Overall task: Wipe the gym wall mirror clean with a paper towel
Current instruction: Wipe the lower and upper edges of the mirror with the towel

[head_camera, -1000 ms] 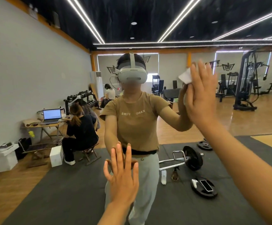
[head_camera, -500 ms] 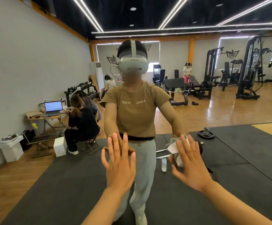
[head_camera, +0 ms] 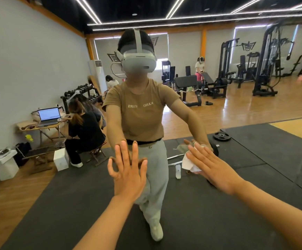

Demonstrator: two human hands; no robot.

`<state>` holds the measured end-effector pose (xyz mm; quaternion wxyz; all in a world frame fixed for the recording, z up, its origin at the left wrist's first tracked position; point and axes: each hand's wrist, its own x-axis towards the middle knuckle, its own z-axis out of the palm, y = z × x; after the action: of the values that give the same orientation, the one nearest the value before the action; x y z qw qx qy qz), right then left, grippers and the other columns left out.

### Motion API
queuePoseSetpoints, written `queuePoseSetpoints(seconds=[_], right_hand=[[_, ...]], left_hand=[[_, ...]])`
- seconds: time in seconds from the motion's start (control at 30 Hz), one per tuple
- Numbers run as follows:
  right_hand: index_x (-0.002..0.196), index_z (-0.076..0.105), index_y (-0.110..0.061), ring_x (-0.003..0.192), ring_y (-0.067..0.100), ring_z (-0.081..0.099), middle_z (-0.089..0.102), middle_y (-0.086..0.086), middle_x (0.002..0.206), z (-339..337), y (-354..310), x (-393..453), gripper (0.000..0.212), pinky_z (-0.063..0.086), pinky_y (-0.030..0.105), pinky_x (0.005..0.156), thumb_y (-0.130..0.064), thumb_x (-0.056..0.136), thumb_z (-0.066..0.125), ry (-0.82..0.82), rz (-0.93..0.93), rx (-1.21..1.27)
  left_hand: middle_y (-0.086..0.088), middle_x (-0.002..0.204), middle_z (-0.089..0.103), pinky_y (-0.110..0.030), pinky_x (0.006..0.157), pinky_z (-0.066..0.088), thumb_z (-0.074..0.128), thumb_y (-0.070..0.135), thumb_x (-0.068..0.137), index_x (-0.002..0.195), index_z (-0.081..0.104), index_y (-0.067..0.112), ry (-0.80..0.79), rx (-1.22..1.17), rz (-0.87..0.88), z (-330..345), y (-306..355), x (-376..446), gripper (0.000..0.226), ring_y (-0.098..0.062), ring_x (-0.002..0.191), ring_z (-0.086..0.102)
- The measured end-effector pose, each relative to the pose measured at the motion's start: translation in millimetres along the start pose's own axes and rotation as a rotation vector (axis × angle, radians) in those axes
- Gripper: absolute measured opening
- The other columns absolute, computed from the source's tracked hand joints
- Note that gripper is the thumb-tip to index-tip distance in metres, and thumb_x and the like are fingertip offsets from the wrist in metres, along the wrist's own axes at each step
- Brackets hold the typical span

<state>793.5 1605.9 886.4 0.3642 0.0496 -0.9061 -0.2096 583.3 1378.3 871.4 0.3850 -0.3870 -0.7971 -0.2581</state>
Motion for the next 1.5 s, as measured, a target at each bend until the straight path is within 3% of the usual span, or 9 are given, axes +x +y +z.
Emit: queuePoseSetpoints(seconds=[0.07, 0.23, 0.37, 0.5, 0.8, 1.03, 1.3, 1.4, 1.5], right_hand=[[0.160, 0.005, -0.013, 0.154, 0.028, 0.006, -0.001, 0.004, 0.168, -11, 7, 12, 0.083, 0.006, 0.040, 0.125, -0.008, 0.096, 0.058, -0.008, -0.026, -0.042], [0.156, 0.022, -0.013, 0.154, 0.023, 0.004, 0.009, 0.000, 0.167, -59, 22, 86, 0.053, 0.005, 0.043, 0.126, -0.036, 0.109, 0.028, 0.263, 0.147, 0.022], [0.148, 0.038, -0.004, 0.149, 0.037, 0.021, 0.034, 0.015, 0.158, -67, 23, 121, 0.049, 0.027, 0.059, 0.117, -0.032, 0.108, 0.035, 0.442, 0.315, 0.046], [0.143, 0.044, -0.006, 0.148, 0.037, 0.028, 0.041, 0.014, 0.154, -30, 9, 98, 0.043, 0.026, 0.052, 0.120, -0.027, 0.105, 0.046, 0.534, 0.291, 0.063], [0.138, 0.056, -0.009, 0.146, 0.033, 0.034, 0.047, 0.009, 0.151, 15, -3, 57, 0.044, 0.028, 0.053, 0.118, -0.030, 0.099, 0.054, 0.539, 0.085, 0.010], [0.146, 0.046, -0.017, 0.150, 0.028, 0.026, 0.039, 0.003, 0.157, 70, -31, 12, 0.051, 0.023, 0.049, 0.121, -0.036, 0.099, 0.051, 0.476, -0.102, 0.025], [0.156, 0.020, -0.041, 0.148, 0.022, 0.031, 0.031, -0.005, 0.161, 106, -45, -20, 0.050, 0.043, 0.049, 0.108, -0.046, 0.107, 0.023, 0.429, -0.245, -0.152], [0.153, 0.026, -0.042, 0.145, 0.020, 0.035, 0.033, -0.005, 0.159, 117, -48, -29, 0.047, 0.048, 0.041, 0.103, -0.041, 0.106, 0.030, 0.432, -0.336, -0.238], [0.150, 0.033, -0.038, 0.142, 0.022, 0.040, 0.037, -0.004, 0.157, 109, -43, -27, 0.042, 0.050, 0.042, 0.102, -0.037, 0.110, 0.020, 0.426, -0.389, -0.333]], left_hand=[[-0.010, 0.167, -0.011, -0.057, 0.113, 0.010, 0.009, 0.052, 0.106, 0.160, -0.006, 0.021, 0.011, 0.000, 0.012, 0, -1, 0, 0.064, -0.025, 0.155, -0.007], [-0.010, 0.168, -0.007, -0.056, 0.115, 0.012, 0.020, 0.049, 0.104, 0.161, -0.004, 0.021, 0.046, 0.013, 0.028, -1, 0, -2, 0.068, -0.026, 0.155, -0.001], [-0.011, 0.168, -0.005, -0.056, 0.115, 0.013, 0.023, 0.049, 0.103, 0.161, -0.003, 0.021, 0.095, 0.037, 0.039, 4, -1, -1, 0.070, -0.027, 0.155, 0.001], [-0.013, 0.168, -0.002, -0.061, 0.115, 0.019, 0.019, 0.049, 0.103, 0.161, -0.003, 0.020, 0.117, 0.036, 0.046, 8, 0, 0, 0.068, -0.030, 0.155, 0.004], [-0.012, 0.168, 0.001, -0.053, 0.119, 0.006, 0.011, 0.053, 0.105, 0.161, 0.008, 0.019, 0.298, 0.121, 0.074, 22, 0, 10, 0.066, -0.026, 0.155, 0.001], [-0.011, 0.168, 0.003, -0.051, 0.118, 0.006, 0.009, 0.057, 0.102, 0.160, 0.008, 0.021, 0.419, 0.182, 0.115, 35, -10, 17, 0.068, -0.027, 0.155, 0.003], [-0.001, 0.169, 0.003, -0.045, 0.121, 0.002, 0.008, 0.061, 0.096, 0.160, 0.011, 0.028, 0.524, 0.153, 0.111, 35, -10, 16, 0.072, -0.018, 0.155, -0.001], [-0.001, 0.168, 0.007, -0.046, 0.122, 0.005, 0.006, 0.062, 0.094, 0.159, 0.015, 0.028, 0.556, 0.160, 0.121, 36, -11, 18, 0.074, -0.018, 0.155, 0.002], [-0.001, 0.168, 0.012, -0.047, 0.122, 0.009, 0.006, 0.062, 0.094, 0.159, 0.020, 0.028, 0.586, 0.147, 0.136, 37, -12, 19, 0.075, -0.019, 0.155, 0.006]])
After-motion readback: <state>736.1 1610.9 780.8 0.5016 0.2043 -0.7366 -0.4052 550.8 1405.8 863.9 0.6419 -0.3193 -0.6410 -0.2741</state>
